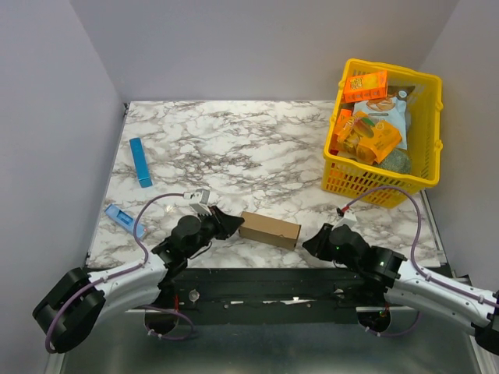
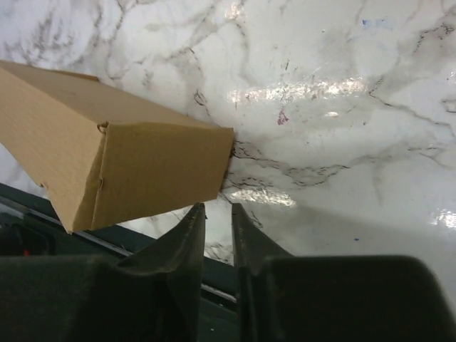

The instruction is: Fold the paper box

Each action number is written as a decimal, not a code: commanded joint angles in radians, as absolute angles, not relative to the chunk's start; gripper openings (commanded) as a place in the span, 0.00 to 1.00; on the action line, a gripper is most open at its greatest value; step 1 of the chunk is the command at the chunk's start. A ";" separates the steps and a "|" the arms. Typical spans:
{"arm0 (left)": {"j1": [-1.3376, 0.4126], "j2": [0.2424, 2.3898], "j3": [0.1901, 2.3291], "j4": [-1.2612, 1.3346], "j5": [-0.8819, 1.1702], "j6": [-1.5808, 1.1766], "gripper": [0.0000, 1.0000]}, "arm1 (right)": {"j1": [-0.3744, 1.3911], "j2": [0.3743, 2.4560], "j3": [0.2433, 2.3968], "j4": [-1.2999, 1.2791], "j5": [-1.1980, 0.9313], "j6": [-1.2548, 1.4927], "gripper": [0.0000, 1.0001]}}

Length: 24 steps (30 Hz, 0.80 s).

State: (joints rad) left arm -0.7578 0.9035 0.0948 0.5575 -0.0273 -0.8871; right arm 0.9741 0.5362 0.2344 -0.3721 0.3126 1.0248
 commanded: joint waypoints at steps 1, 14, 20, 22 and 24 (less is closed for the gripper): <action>-0.791 0.950 0.024 0.336 -0.095 -0.882 0.26 | 0.983 0.508 0.233 -0.381 0.256 1.026 0.41; -0.848 0.948 0.049 0.308 -0.153 -0.873 0.26 | 0.982 0.271 0.276 -0.463 0.275 1.158 0.79; -0.870 0.956 0.058 0.307 -0.166 -0.868 0.26 | 0.982 0.411 0.305 -0.394 0.259 1.178 0.78; -0.874 0.954 0.058 0.305 -0.167 -0.870 0.25 | 0.983 0.422 0.298 -0.377 0.267 1.199 0.78; -0.876 0.951 0.058 0.304 -0.170 -0.868 0.26 | 0.982 0.410 0.288 -0.354 0.275 1.209 0.76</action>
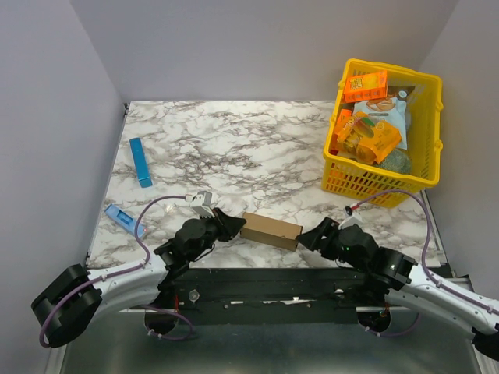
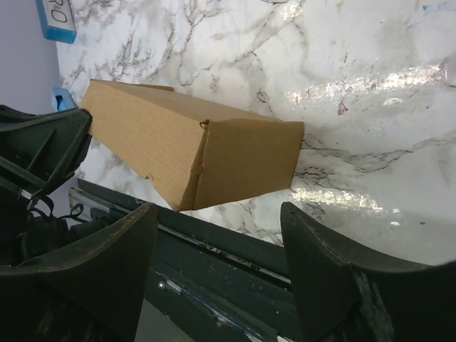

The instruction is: Fold the paper box

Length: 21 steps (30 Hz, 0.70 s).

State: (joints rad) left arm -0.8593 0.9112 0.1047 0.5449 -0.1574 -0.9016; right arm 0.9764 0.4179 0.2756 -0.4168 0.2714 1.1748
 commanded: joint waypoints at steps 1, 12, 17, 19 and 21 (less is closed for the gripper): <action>-0.876 0.951 0.058 0.304 -0.170 -0.868 0.26 | 0.983 0.403 0.279 -0.350 0.279 1.221 0.75; -0.882 0.957 0.058 0.308 -0.173 -0.867 0.25 | 0.982 0.416 0.232 -0.344 0.288 1.233 0.56; -0.885 0.965 0.060 0.311 -0.175 -0.865 0.25 | 0.983 0.459 0.219 -0.344 0.302 1.239 0.49; -0.885 0.966 0.060 0.313 -0.173 -0.867 0.26 | 0.983 0.468 0.206 -0.342 0.313 1.243 0.47; -0.885 0.969 0.060 0.314 -0.173 -0.864 0.26 | 0.983 0.477 0.196 -0.345 0.311 1.246 0.43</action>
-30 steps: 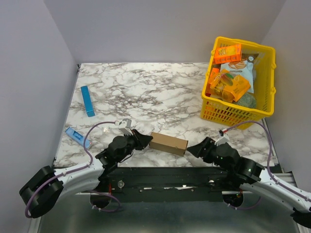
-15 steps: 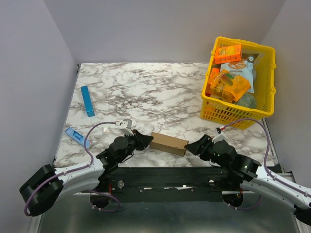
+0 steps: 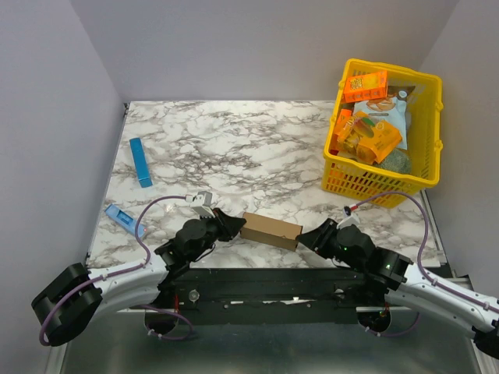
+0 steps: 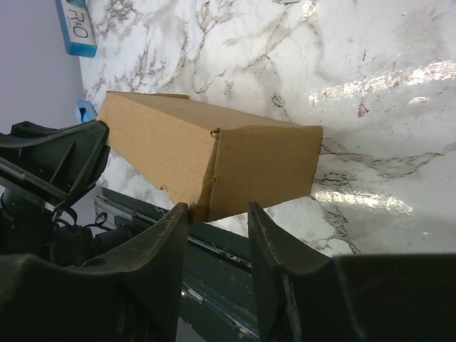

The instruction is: Fold the paper box

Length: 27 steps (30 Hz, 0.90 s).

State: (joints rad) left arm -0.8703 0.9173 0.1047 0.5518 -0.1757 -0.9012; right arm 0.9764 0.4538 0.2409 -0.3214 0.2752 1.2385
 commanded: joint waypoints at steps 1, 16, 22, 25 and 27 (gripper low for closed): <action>-0.887 0.969 0.060 0.314 -0.173 -0.865 0.25 | 0.983 0.479 0.189 -0.354 0.308 1.256 0.41; -0.887 1.011 0.069 0.341 -0.160 -0.853 0.25 | 0.982 0.612 0.161 -0.439 0.284 1.347 0.12; -0.887 1.008 0.061 0.356 -0.158 -0.851 0.26 | 0.982 0.542 0.118 -0.436 0.287 1.373 0.00; -0.887 1.037 0.064 0.409 -0.160 -0.831 0.26 | 0.982 0.508 0.115 -0.393 0.308 1.316 0.01; -0.885 1.087 0.075 0.469 -0.166 -0.792 0.28 | 0.983 0.512 0.114 -0.344 0.328 1.266 0.00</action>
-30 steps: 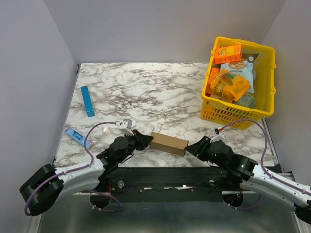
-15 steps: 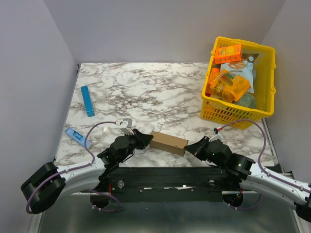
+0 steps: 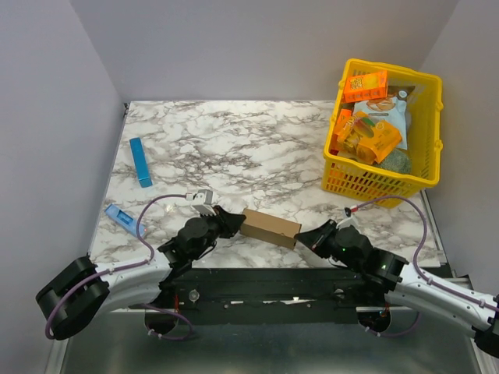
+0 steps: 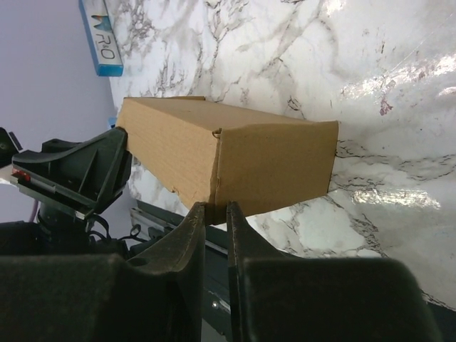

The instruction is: Fold the paper box

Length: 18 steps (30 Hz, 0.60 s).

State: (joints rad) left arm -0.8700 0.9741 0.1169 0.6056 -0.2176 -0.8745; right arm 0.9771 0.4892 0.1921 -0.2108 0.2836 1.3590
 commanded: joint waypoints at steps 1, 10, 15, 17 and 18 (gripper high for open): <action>-0.885 1.109 0.083 0.530 -0.166 -0.772 0.28 | 0.982 0.518 0.114 -0.300 0.330 1.228 0.00; -0.884 1.298 0.105 1.016 -0.212 -0.571 0.31 | 0.985 0.606 0.104 -0.054 0.221 0.953 0.00; -0.884 1.234 -0.084 1.146 -0.285 -0.670 0.34 | 0.997 0.623 0.086 -0.017 0.193 0.927 0.00; -0.884 1.181 -0.115 1.128 -0.291 -0.704 0.35 | 1.006 0.641 0.098 -0.008 0.173 0.893 0.00; -0.885 1.113 -0.115 1.085 -0.290 -0.736 0.35 | 1.012 0.672 0.107 0.018 0.169 0.885 0.00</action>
